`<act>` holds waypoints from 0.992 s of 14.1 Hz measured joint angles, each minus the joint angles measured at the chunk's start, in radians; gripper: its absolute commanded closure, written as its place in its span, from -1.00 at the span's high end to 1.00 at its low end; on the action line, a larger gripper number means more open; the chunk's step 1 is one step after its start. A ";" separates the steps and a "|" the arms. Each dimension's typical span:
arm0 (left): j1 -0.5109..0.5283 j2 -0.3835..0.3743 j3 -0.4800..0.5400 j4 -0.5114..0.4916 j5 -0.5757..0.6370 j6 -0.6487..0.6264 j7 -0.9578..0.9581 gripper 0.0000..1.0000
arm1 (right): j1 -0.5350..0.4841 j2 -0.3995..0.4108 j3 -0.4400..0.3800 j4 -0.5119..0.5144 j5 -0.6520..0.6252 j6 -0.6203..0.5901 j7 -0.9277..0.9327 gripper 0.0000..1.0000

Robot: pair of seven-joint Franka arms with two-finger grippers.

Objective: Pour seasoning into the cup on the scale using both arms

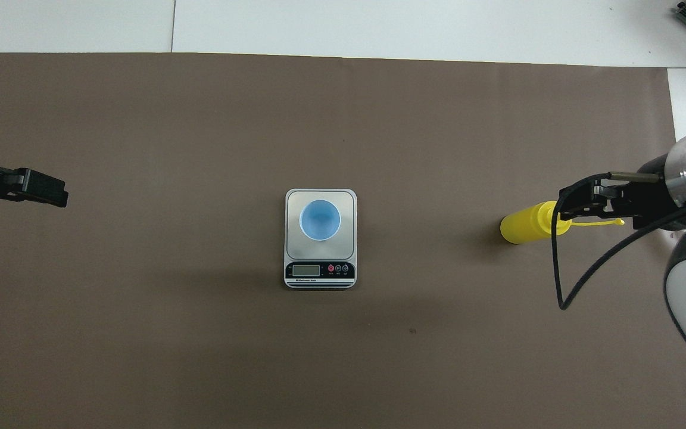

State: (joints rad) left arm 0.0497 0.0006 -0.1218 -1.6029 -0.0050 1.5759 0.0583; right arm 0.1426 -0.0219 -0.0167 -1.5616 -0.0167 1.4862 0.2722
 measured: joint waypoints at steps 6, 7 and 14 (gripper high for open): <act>0.000 0.000 0.000 0.000 0.000 0.000 0.000 1.00 | -0.022 0.000 -0.011 -0.002 0.000 -0.003 0.000 1.00; 0.000 0.000 0.000 0.000 0.000 0.000 0.000 1.00 | -0.038 0.000 -0.004 -0.003 0.000 -0.003 0.000 1.00; 0.000 0.000 0.000 0.000 0.000 0.000 0.000 1.00 | -0.070 0.000 0.040 -0.007 0.000 -0.004 -0.042 1.00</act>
State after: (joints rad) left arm 0.0497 0.0006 -0.1218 -1.6029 -0.0050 1.5759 0.0583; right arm 0.0726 -0.0217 0.0233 -1.5691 -0.0166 1.4822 0.2305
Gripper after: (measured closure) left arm 0.000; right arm 0.000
